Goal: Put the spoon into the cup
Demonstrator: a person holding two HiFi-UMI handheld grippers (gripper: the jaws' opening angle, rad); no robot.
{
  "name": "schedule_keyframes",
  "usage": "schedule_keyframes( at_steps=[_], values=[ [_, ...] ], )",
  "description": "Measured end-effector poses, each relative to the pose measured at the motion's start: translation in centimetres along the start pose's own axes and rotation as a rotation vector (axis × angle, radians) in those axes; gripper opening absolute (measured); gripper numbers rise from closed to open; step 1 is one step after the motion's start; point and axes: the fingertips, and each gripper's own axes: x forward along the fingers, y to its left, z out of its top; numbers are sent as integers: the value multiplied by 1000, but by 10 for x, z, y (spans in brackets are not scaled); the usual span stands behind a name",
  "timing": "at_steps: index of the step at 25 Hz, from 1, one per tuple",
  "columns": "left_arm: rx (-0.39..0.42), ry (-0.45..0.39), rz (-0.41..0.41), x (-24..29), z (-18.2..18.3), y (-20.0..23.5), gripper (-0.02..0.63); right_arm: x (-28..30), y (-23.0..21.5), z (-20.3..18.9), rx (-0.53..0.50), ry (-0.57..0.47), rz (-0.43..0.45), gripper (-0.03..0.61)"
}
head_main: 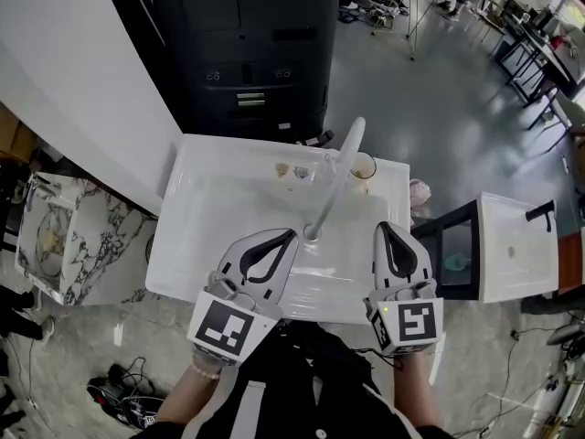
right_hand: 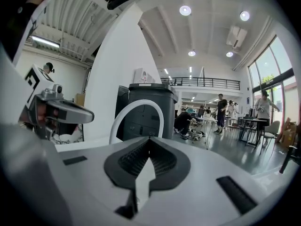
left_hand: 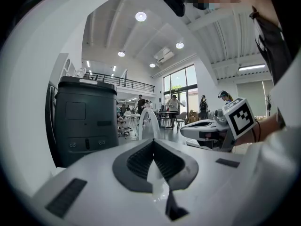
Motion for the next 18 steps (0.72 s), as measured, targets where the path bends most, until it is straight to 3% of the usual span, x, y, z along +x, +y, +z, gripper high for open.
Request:
schedule_keyframes(
  at_steps=[18],
  values=[
    [6,-11,-23,2,1,-5,-3,-10,2,1,-6,-2,-15,2]
  ],
)
